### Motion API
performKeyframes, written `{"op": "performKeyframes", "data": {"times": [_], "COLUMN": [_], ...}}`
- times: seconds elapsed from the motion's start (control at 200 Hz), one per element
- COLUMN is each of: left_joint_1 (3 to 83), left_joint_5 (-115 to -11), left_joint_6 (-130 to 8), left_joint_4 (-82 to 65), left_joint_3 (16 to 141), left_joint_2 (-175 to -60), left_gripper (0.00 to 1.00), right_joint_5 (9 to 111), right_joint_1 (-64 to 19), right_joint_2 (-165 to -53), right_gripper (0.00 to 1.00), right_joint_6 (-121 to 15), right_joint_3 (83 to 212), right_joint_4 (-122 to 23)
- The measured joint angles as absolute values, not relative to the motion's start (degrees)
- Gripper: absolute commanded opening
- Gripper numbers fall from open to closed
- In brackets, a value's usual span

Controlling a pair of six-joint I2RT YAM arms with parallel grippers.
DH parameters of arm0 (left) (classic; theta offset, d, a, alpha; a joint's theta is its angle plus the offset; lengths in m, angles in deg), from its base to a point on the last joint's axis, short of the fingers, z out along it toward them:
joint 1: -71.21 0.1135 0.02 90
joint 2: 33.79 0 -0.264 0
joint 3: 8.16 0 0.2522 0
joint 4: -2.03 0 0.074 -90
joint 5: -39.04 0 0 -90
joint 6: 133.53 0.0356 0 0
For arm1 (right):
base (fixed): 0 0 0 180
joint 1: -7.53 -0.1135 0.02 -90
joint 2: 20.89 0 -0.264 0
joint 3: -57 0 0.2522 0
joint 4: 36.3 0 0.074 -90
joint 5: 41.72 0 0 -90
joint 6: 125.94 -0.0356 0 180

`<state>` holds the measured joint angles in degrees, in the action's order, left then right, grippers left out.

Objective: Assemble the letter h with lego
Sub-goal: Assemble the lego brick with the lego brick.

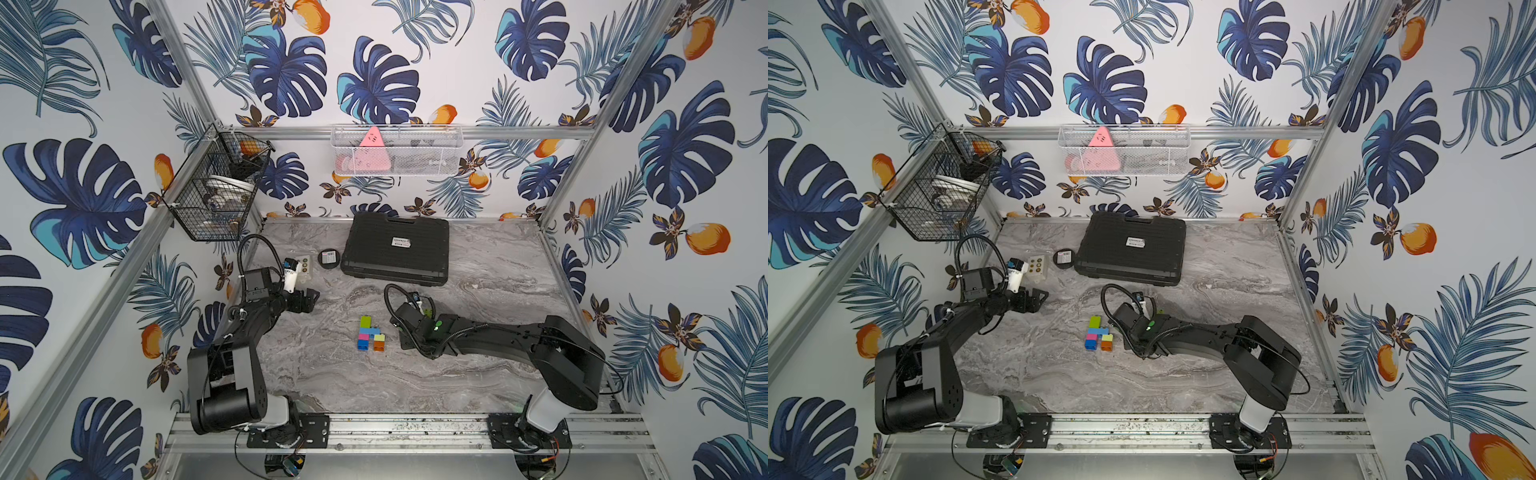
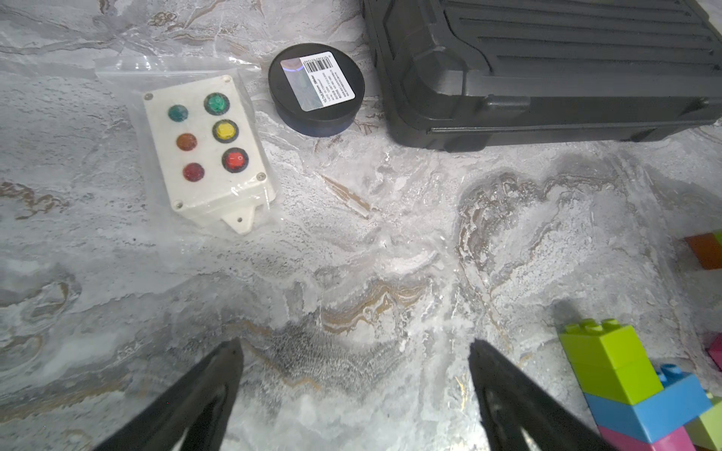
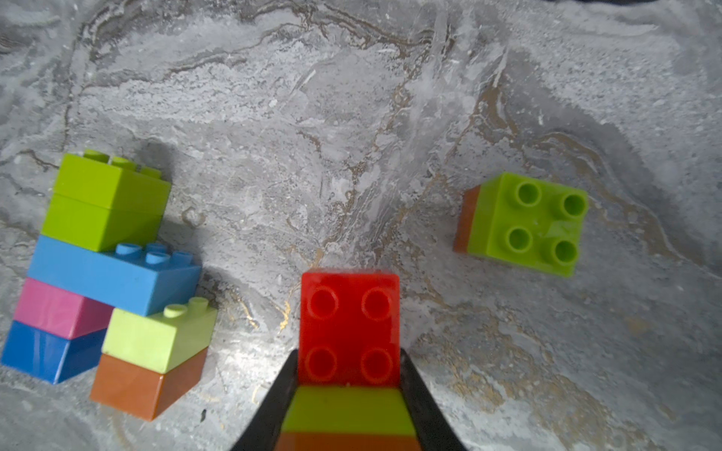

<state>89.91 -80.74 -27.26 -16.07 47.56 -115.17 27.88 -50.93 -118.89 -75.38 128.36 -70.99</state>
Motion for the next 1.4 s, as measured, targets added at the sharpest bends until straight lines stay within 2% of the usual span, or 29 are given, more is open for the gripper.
{"op": "performKeyframes", "data": {"times": [0.366,0.546,0.776,1.002,1.403], "left_joint_1": [90.0,90.0,90.1,90.2,90.4], "left_joint_5": [-80.8,-80.8,-81.0,-81.1,-81.2], "left_joint_6": [-27.3,-27.3,-27.3,-27.3,-27.3], "left_joint_4": [-16.0,-16.0,-16.0,-16.0,-16.0], "left_joint_3": [47.6,47.6,47.6,47.6,47.6], "left_joint_2": [-115.2,-115.2,-115.3,-115.3,-115.3], "left_gripper": [0.95,0.95,0.96,0.95,0.95], "right_joint_5": [32.1,31.2,31.0,32.8,36.1], "right_joint_1": [-50.7,-46.6,-40.0,-39.6,-38.6], "right_joint_2": [-117.7,-114.5,-114.6,-117.2,-113.7], "right_gripper": [0.07,0.07,0.08,0.08,0.08], "right_joint_6": [-75.4,-74.3,-73.9,-73.9,-73.8], "right_joint_3": [138.3,141.3,141.6,141.6,134.7], "right_joint_4": [-88.2,-91.6,-93.6,-93.3,-90.0]}}
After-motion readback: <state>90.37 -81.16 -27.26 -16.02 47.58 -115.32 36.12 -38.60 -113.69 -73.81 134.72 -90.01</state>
